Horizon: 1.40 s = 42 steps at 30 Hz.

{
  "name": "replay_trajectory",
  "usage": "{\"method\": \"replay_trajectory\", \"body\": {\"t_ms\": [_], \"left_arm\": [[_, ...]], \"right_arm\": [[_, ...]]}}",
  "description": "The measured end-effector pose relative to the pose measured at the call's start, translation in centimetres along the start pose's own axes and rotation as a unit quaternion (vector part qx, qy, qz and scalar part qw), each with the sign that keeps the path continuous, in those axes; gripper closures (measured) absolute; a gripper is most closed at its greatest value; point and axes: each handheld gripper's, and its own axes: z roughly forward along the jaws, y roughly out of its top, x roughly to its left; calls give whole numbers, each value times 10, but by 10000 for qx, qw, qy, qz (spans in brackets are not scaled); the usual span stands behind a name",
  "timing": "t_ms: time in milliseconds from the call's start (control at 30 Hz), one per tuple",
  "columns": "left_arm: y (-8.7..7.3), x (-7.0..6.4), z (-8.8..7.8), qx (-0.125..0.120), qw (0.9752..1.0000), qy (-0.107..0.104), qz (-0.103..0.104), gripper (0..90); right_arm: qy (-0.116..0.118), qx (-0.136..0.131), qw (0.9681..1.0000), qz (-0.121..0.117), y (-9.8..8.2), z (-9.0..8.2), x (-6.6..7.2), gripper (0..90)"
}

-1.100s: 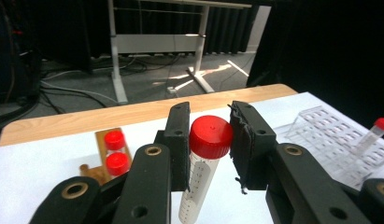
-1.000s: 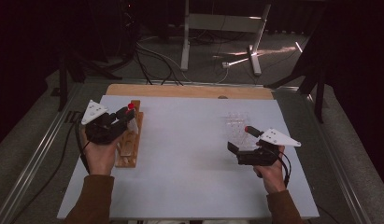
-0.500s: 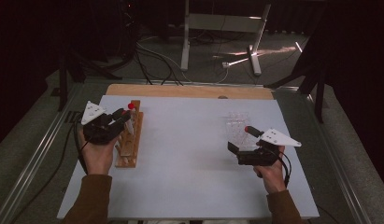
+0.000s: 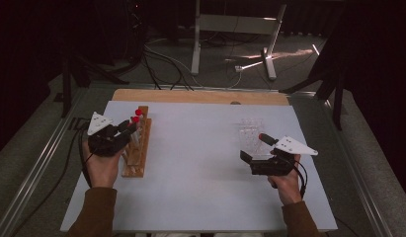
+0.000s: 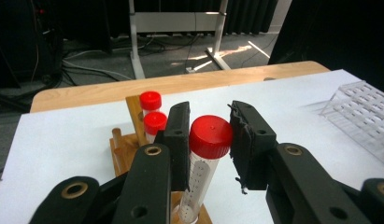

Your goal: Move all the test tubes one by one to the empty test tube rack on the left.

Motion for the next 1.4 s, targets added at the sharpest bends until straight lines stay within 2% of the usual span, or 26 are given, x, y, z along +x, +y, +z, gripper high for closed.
{"method": "replay_trajectory", "body": {"t_ms": [400, 800, 967, 1067, 1233, 1400], "left_arm": [[-22, 6, 10, 175, 9997, 16, -160, 703], [-34, 11, 16, 296, 9992, 26, -267, 703], [-35, 12, 17, 332, 9990, 18, -283, 703], [-33, 14, 18, 347, 9987, -6, -363, 703], [-30, 13, 20, 462, 9984, 12, -322, 703], [-31, 14, 20, 420, 9985, -19, -353, 678]], "right_arm": [[0, 21, 10000, -11, -1, 0, 0, 0], [10, 24, 10000, -5, -1, -1, 0, 0], [15, 23, 10000, -2, -1, 0, 0, 0], [15, 18, 10000, -4, -1, 0, 0, 0], [0, 19, 10000, 20, -1, 0, -1, 0], [-5, 14, 10000, 22, -1, -1, -1, 0]]}}
